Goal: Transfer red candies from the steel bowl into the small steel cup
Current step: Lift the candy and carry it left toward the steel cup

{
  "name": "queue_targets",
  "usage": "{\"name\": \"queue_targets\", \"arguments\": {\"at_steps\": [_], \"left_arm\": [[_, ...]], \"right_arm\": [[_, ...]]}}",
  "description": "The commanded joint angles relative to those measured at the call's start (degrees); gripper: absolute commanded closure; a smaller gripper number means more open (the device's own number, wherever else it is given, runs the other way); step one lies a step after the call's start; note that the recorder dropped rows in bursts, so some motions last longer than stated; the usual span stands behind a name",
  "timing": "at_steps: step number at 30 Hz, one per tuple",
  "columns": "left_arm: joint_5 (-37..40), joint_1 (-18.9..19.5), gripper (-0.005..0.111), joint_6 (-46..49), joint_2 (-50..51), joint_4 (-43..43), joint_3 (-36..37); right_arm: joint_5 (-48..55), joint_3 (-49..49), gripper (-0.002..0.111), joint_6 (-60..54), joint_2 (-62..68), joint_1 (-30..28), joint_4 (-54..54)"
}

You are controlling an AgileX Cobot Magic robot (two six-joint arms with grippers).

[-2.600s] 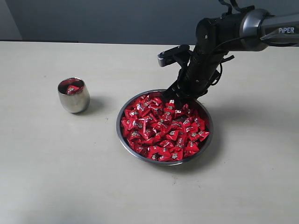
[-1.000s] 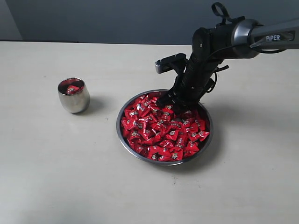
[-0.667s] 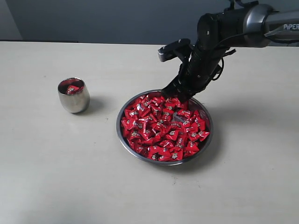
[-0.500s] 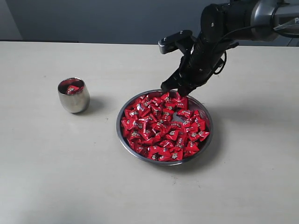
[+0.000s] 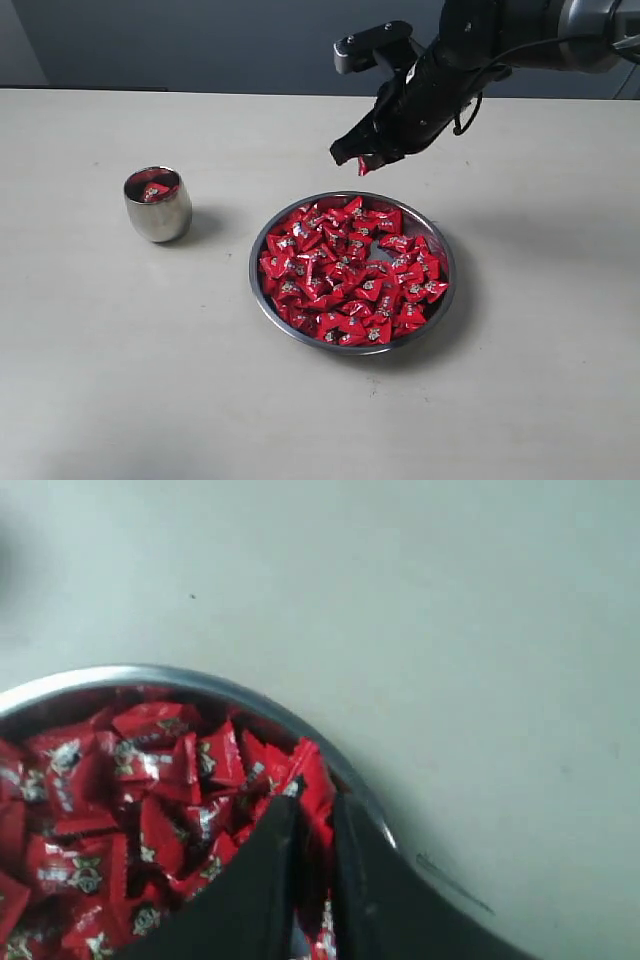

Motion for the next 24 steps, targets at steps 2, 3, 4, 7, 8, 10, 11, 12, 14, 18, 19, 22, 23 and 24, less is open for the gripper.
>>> {"name": "queue_targets", "arguments": {"at_steps": [2,3,4,7,8,10,11,12,14,18,19,22,23,24], "left_arm": [[-0.1,0.0,0.106,-0.1,-0.3,-0.4,0.2],[-0.1,0.0,0.106,-0.1,-0.3,-0.4,0.2],[-0.1,0.0,0.106,-0.1,-0.3,-0.4,0.2],[-0.1,0.0,0.106,-0.1,-0.3,-0.4,0.2],[-0.1,0.0,0.106,-0.1,-0.3,-0.4,0.2],[-0.1,0.0,0.106,-0.1,-0.3,-0.4,0.2],[-0.1,0.0,0.106,-0.1,-0.3,-0.4,0.2],[-0.1,0.0,0.106,-0.1,-0.3,-0.4,0.2],[-0.1,0.0,0.106,-0.1,-0.3,-0.4,0.2],[-0.1,0.0,0.106,-0.1,-0.3,-0.4,0.2],[-0.1,0.0,0.106,-0.1,-0.3,-0.4,0.2],[-0.1,0.0,0.106,-0.1,-0.3,-0.4,0.2],[-0.1,0.0,0.106,-0.1,-0.3,-0.4,0.2],[-0.1,0.0,0.106,-0.1,-0.3,-0.4,0.2]], "right_arm": [[-8.9,0.1,0.109,-13.8,-0.6,2.1,12.9],[-10.6,0.1,0.109,-14.1,-0.6,2.5,13.2],[-13.0,0.1,0.109,-14.1,-0.5,3.2,13.4],[-15.9,0.1,0.109,-17.7,0.1,4.8,14.7],[-17.1,0.1,0.109,-18.7,0.3,5.4,15.0],[-20.1,0.1,0.109,-18.9,1.0,6.6,14.9],[-21.9,0.1,0.109,-19.6,1.3,7.2,14.9],[-24.1,0.1,0.109,-19.8,1.6,7.8,14.9],[-27.9,0.1,0.109,-20.0,2.1,9.1,14.9],[-27.8,-4.4,0.109,-21.4,4.5,11.3,14.3],[-26.3,-6.3,0.109,-21.7,5.5,11.6,14.4],[-23.7,-10.8,0.109,-21.7,7.9,11.7,14.8],[-23.0,-12.0,0.109,-21.7,8.5,11.7,15.1],[-22.3,-13.5,0.109,-21.7,9.3,11.7,15.3]]}}
